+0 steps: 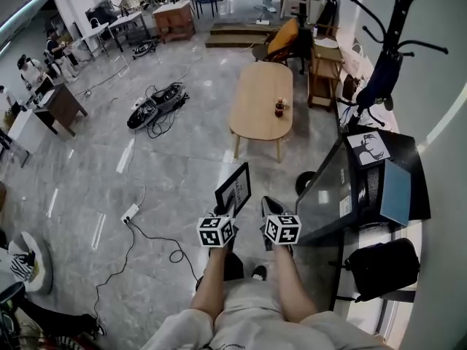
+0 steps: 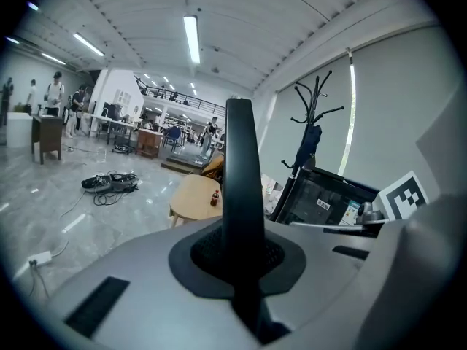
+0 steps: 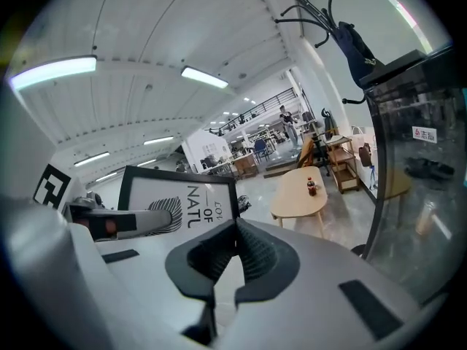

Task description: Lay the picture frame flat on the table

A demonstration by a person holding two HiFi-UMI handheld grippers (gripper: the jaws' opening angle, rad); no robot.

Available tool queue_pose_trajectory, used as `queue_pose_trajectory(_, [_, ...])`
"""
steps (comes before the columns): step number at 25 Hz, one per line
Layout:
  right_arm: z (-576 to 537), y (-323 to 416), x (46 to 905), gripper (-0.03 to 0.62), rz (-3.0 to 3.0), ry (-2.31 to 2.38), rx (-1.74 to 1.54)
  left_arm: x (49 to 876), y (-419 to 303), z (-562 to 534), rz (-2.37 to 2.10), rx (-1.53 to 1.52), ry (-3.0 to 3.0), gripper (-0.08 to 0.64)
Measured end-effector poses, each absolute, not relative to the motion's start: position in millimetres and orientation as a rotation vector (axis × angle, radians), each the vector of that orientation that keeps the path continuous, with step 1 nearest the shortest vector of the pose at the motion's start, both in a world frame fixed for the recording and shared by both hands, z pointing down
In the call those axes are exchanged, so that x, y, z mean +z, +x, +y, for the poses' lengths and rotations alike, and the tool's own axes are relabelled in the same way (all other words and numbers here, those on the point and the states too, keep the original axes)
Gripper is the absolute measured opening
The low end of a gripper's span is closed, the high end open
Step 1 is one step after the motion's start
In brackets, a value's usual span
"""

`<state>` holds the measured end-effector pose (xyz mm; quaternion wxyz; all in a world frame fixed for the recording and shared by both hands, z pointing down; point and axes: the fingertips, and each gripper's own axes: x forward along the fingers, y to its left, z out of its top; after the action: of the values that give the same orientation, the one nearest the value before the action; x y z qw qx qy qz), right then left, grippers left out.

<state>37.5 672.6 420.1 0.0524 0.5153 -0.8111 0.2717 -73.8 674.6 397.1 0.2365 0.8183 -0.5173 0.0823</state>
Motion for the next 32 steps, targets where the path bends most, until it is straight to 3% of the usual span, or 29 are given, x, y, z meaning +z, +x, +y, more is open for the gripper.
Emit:
queue_pose_trajectory(9, [638.3,23.9,425.1,0.034,-2.555,1.491,0.803,412.3,-83.0,634.4,-1.437,0.191,2.225,0.028])
queue_pose_trajectory(20, [508.6,38.1,410.6,0.035,-2.528,1.589,0.83,391.5,-77.8,494.2,-1.395,0.151,2.266,0.028])
queue_pose_trajectory(32, [397.7,5.9,406.8,0.032,-2.516,1.609,0.854,396.1,-103.4,375.0,-1.319,0.171,2.274,0.028])
